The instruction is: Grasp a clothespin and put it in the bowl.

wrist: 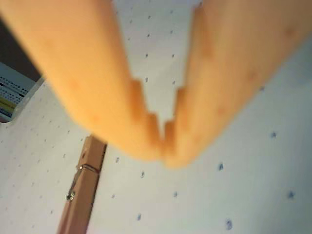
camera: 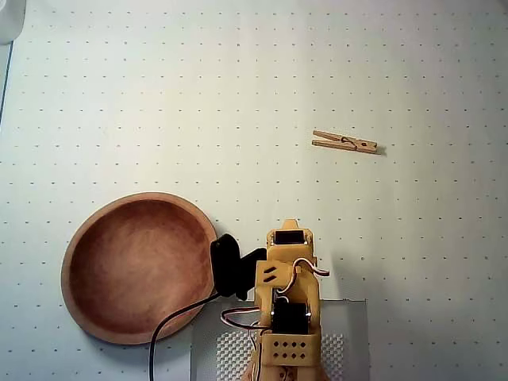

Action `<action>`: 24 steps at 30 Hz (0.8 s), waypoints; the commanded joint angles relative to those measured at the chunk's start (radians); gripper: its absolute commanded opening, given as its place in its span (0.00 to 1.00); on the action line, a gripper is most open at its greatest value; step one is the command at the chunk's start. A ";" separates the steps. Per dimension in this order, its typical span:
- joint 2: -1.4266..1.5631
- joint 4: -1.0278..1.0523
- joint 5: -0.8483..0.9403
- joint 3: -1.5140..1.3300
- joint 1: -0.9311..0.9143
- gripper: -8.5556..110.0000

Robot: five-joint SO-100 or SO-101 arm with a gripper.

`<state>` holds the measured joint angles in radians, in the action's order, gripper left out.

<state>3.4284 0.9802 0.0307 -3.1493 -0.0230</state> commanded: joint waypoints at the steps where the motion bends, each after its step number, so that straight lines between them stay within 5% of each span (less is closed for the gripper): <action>1: 0.012 0.000 -0.003 0.025 -0.005 0.04; 11: 0.012 0.034 0.006 0.137 -0.005 0.04; 24: -0.109 0.314 0.393 0.678 -0.008 0.04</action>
<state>3.4146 1.2747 0.3636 -2.6338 -0.0276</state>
